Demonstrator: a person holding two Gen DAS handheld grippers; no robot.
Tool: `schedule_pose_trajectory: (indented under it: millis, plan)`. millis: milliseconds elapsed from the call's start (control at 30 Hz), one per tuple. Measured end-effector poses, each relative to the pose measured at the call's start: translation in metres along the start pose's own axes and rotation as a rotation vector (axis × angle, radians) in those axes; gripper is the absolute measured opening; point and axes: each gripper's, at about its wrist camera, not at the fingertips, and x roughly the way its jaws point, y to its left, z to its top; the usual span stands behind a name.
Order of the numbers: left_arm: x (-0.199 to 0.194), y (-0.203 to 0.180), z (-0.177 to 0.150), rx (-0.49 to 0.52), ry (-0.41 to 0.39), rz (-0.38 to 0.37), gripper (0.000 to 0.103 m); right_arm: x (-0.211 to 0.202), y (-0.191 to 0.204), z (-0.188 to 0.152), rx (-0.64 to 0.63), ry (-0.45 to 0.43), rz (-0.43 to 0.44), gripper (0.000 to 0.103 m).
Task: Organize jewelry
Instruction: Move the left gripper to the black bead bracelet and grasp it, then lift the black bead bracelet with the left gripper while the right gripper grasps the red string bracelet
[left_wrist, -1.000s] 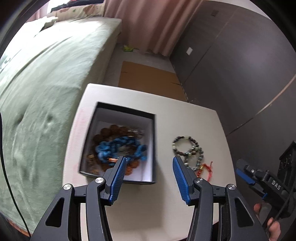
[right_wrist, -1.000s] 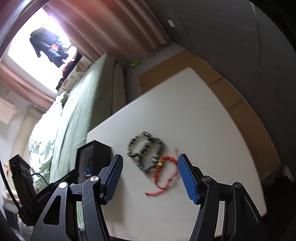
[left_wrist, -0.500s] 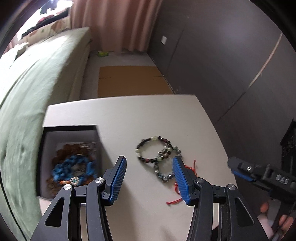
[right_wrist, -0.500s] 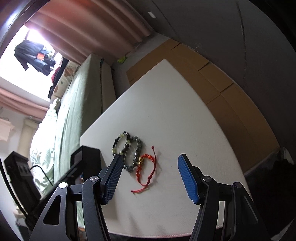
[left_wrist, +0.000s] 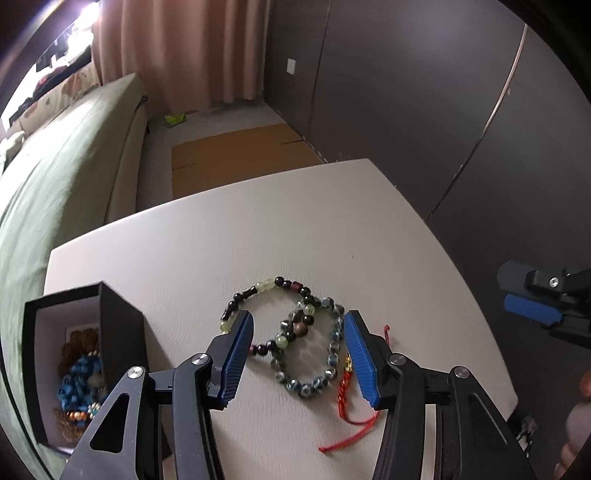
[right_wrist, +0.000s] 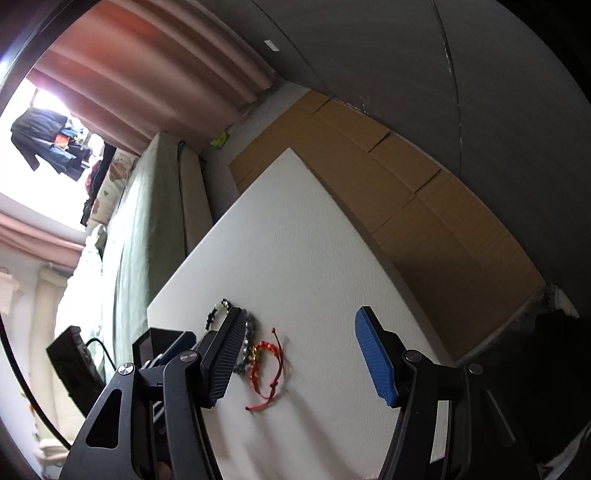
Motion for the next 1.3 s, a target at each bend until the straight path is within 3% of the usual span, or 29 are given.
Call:
schedule_pose_trajectory:
  millis: [200, 267, 367, 667, 733, 967, 1200, 1267, 1300]
  plan:
    - [0.026, 0.000, -0.001, 0.014, 0.059, 0.023, 0.051, 0.010, 0.002, 0.003, 0.006, 0.022, -0.004, 0.062]
    - [0.033, 0.001, -0.003, 0.019, 0.080, 0.048, 0.031, 0.010, 0.004, 0.003, -0.001, 0.017, -0.006, 0.062]
    - [0.029, 0.004, -0.005, 0.013, 0.080, 0.046, 0.012, 0.010, 0.006, 0.002, -0.011, 0.011, -0.025, 0.062]
    - [0.001, 0.019, -0.013, -0.068, 0.060, -0.050, 0.011, 0.017, 0.012, -0.004, -0.040, 0.033, -0.034, 0.062]
    - [-0.002, 0.022, -0.013, -0.079, 0.057, -0.061, 0.001, 0.022, 0.015, -0.007, -0.053, 0.049, -0.028, 0.062]
    - [-0.021, 0.036, -0.013, -0.124, 0.013, -0.097, 0.000, 0.045, 0.027, -0.016, -0.103, 0.101, -0.043, 0.062]
    - [-0.007, 0.032, -0.015, -0.126, 0.084, -0.075, 0.001, 0.048, 0.022, -0.014, -0.090, 0.097, -0.070, 0.062]
    - [-0.003, 0.032, -0.016, -0.134, 0.099, -0.084, 0.005, 0.044, 0.017, -0.011, -0.080, 0.085, -0.077, 0.062]
    - [-0.001, 0.030, -0.016, -0.130, 0.104, -0.078, 0.015, 0.043, 0.014, -0.009, -0.071, 0.083, -0.076, 0.062]
